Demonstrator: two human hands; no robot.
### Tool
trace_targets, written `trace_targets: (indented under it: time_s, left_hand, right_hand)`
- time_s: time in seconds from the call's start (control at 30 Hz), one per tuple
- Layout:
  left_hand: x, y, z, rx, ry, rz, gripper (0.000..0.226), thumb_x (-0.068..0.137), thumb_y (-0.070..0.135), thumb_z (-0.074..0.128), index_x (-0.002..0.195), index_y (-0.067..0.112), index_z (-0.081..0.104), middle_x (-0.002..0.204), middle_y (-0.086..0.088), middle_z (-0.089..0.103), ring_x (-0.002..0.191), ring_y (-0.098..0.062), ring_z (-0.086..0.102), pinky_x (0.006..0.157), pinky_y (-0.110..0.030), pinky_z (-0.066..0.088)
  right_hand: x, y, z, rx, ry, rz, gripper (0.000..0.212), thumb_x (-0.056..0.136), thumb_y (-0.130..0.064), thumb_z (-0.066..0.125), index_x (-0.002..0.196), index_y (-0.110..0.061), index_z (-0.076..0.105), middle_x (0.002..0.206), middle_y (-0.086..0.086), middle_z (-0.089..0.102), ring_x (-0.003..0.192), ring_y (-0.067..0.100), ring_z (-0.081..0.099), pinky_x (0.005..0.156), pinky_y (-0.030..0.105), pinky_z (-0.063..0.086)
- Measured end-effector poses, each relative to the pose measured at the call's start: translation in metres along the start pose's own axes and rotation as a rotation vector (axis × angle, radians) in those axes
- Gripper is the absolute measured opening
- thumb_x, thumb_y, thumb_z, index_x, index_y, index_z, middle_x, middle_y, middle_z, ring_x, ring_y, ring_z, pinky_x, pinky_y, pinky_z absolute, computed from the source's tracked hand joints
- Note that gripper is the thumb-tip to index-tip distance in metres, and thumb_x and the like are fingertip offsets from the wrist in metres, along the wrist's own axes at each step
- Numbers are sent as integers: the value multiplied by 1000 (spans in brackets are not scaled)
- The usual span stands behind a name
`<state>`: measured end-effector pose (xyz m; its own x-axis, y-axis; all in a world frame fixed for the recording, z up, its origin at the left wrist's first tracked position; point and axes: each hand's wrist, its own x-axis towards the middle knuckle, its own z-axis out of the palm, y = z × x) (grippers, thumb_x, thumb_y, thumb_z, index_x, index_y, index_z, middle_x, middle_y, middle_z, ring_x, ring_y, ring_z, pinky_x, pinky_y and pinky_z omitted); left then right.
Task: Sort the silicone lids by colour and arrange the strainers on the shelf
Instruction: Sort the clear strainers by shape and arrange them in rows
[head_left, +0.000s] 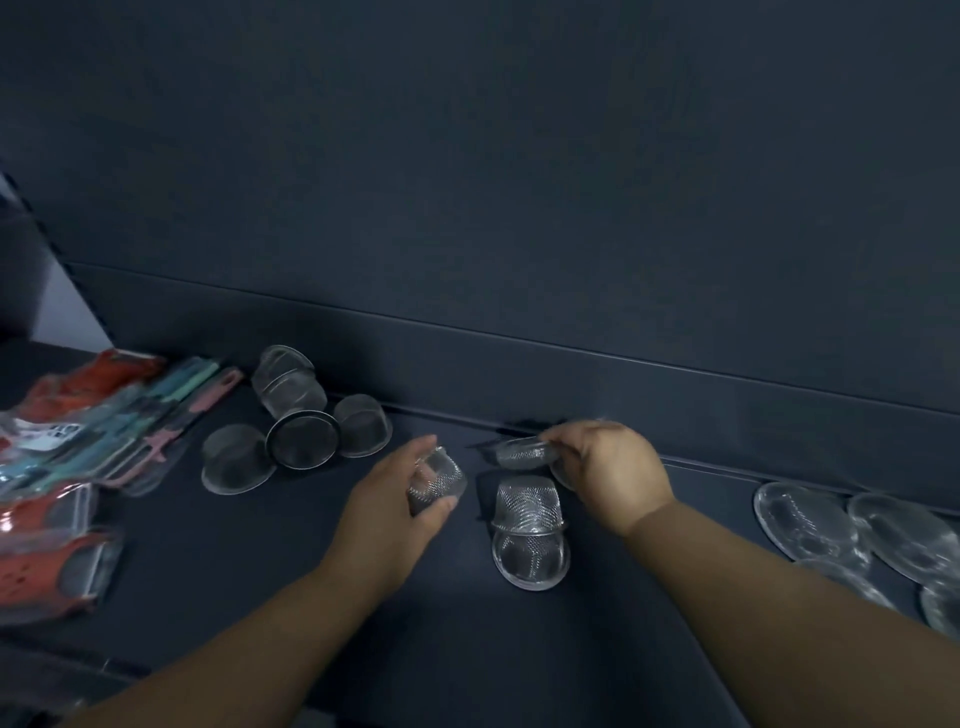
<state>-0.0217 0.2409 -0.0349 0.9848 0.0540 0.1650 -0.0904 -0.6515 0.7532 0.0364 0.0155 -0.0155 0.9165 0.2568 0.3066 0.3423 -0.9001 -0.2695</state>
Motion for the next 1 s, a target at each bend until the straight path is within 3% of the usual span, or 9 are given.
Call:
trace_targets:
  time_s: [0.13,0.3,0.4,0.5,0.57,0.73,0.83,0.93,1.0]
  left_hand:
    - [-19,5,-1,-218,23,-202,52,78,19,75,121,36,51,104,17,63,89,17,56,72,3,37]
    - [-48,6,6,-503,-16,-505,34,79,20,75,110,17,62,98,-1,70,85,-14,66,73,-29,54]
    - [-67,12,13,-482,-4,-643,52,79,39,71,122,13,59,112,-6,67,96,-21,65,84,-40,54]
    - [-85,28,19,-163,51,-564,54,88,40,60,135,13,49,130,-5,57,117,-23,56,100,-35,43]
    - [-93,38,25,-2,39,-481,52,93,35,54,139,12,44,136,-7,53,123,-24,51,102,-31,39]
    - [-108,50,37,97,16,-372,52,96,27,50,144,13,36,146,-10,40,133,-23,39,108,-30,30]
    - [-111,53,39,164,-2,-282,55,93,24,55,144,14,37,146,-7,38,134,-20,36,108,-26,26]
    - [-112,51,37,183,-33,-247,62,86,24,65,142,15,40,143,-6,41,130,-20,41,106,-25,29]
    - [-113,48,34,192,-48,-215,63,83,22,68,141,16,41,141,-5,43,127,-19,44,104,-24,30]
  right_hand:
    - [-3,-7,-24,311,210,239,18,87,-16,64,100,-25,73,99,-1,73,91,20,68,85,27,51]
    - [-27,0,-44,633,222,448,13,88,-16,62,89,-27,69,81,-10,72,80,14,67,81,29,52]
    - [-54,14,-47,806,208,568,12,87,-18,63,81,-28,68,78,-7,72,78,17,68,81,36,54]
    - [-80,26,-51,964,170,708,10,87,-12,63,87,-20,70,78,-1,72,72,17,63,78,39,54]
    - [-100,30,-51,1062,97,792,11,88,-6,62,92,-12,69,77,4,70,66,17,58,65,33,51]
    - [-149,32,-47,1253,-230,935,12,88,-2,61,95,-11,62,81,9,67,60,16,53,59,24,49]
    - [-164,31,-45,1165,-309,919,11,90,-5,59,99,-10,60,81,7,68,60,15,59,60,26,51]
    - [-169,27,-45,712,-303,738,16,86,-12,62,99,-5,67,83,9,69,77,24,64,76,34,52]
    - [-168,20,-48,414,-316,620,22,86,-19,57,104,-9,65,102,9,68,100,27,62,83,26,45]
